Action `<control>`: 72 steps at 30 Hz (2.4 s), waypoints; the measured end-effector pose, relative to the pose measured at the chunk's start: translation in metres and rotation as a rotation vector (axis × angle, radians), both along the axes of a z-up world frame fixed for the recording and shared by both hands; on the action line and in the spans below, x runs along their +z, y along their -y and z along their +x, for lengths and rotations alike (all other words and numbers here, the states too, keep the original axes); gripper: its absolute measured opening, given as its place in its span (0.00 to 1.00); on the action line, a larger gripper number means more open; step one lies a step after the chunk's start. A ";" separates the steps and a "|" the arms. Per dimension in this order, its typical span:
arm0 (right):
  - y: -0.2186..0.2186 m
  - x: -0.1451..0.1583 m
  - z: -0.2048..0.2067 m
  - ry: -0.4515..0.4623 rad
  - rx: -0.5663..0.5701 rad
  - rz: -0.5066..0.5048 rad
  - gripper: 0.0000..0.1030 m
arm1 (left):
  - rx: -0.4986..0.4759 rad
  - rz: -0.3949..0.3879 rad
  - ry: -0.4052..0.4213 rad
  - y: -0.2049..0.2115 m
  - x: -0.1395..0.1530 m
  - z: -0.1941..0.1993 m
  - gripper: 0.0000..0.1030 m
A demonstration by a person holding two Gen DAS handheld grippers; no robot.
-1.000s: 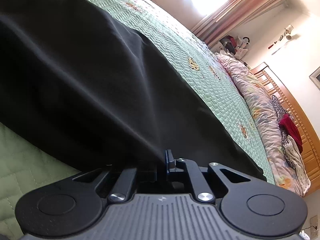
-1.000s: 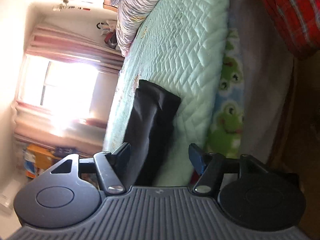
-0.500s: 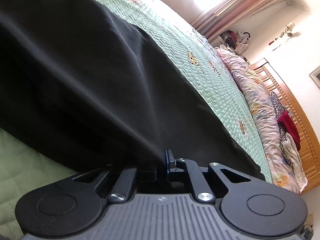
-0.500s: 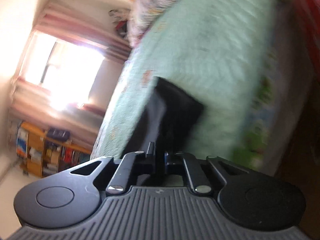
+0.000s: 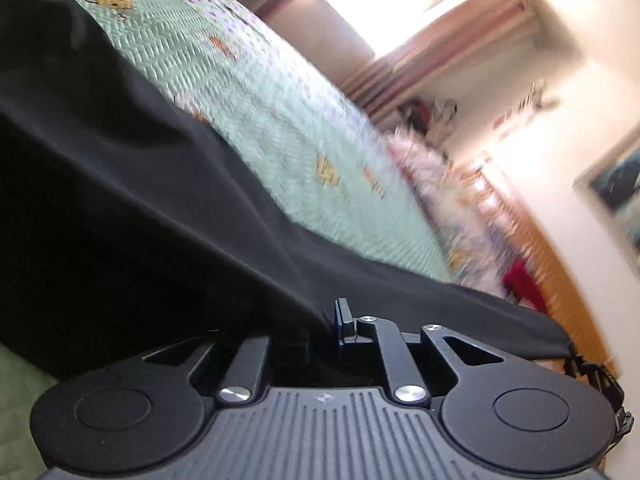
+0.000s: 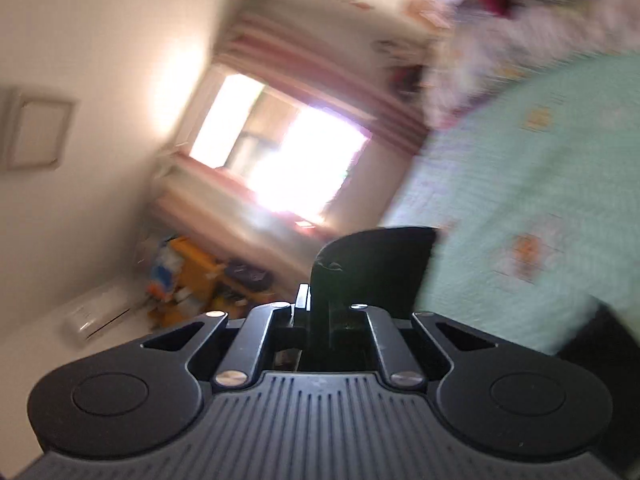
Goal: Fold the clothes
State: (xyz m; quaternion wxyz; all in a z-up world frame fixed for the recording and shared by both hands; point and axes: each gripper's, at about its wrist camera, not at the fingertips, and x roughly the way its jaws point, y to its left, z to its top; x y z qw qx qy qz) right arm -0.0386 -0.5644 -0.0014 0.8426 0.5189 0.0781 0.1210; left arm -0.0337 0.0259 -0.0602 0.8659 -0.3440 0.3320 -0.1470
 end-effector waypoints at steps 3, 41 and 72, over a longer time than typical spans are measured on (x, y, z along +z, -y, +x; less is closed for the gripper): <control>0.016 -0.083 -0.025 -0.187 -0.052 0.055 0.08 | -0.027 0.110 -0.062 0.016 -0.036 0.001 0.12; -0.080 -0.077 -0.076 -0.304 -0.235 -0.525 0.59 | -0.042 0.120 -0.105 0.039 -0.069 0.009 0.13; -0.357 -0.081 0.036 -0.212 0.523 -0.957 0.68 | 0.088 0.671 -0.108 -0.030 0.038 0.001 0.99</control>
